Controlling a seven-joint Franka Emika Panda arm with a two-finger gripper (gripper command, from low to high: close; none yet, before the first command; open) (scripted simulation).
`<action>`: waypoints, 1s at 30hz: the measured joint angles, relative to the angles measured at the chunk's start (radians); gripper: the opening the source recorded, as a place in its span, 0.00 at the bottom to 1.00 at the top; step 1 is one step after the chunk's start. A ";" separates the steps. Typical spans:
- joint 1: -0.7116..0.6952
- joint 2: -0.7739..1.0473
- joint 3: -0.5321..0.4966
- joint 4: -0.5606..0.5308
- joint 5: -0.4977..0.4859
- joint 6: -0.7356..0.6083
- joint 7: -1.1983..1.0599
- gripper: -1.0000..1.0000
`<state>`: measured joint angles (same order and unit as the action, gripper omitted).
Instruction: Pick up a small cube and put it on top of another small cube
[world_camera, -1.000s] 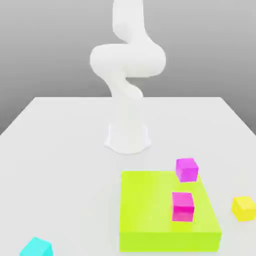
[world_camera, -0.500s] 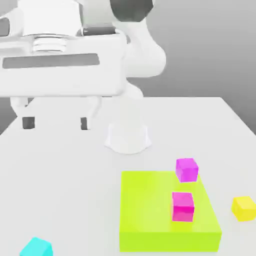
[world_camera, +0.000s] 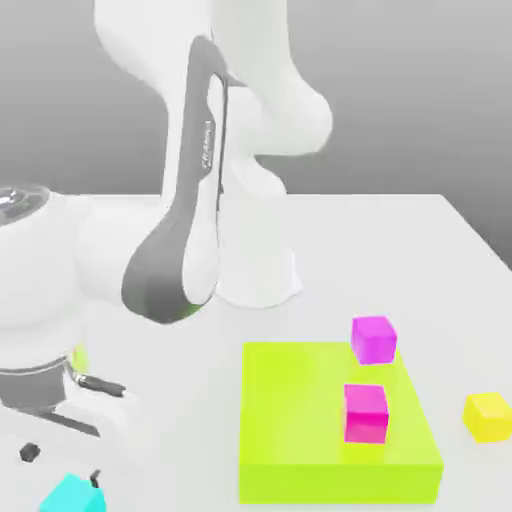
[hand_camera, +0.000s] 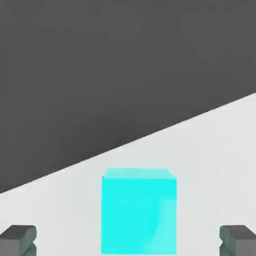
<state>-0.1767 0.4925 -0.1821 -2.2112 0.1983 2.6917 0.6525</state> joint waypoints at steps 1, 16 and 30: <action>-0.010 0.036 0.012 0.008 0.011 0.027 -0.008 0.50; 0.064 -0.044 0.012 0.043 -0.069 -0.061 -0.004 0.00; 0.428 -0.261 0.315 -0.181 -0.225 -0.048 -0.062 0.00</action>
<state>0.2513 0.2319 0.1333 -2.3917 -0.0266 2.6437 0.5907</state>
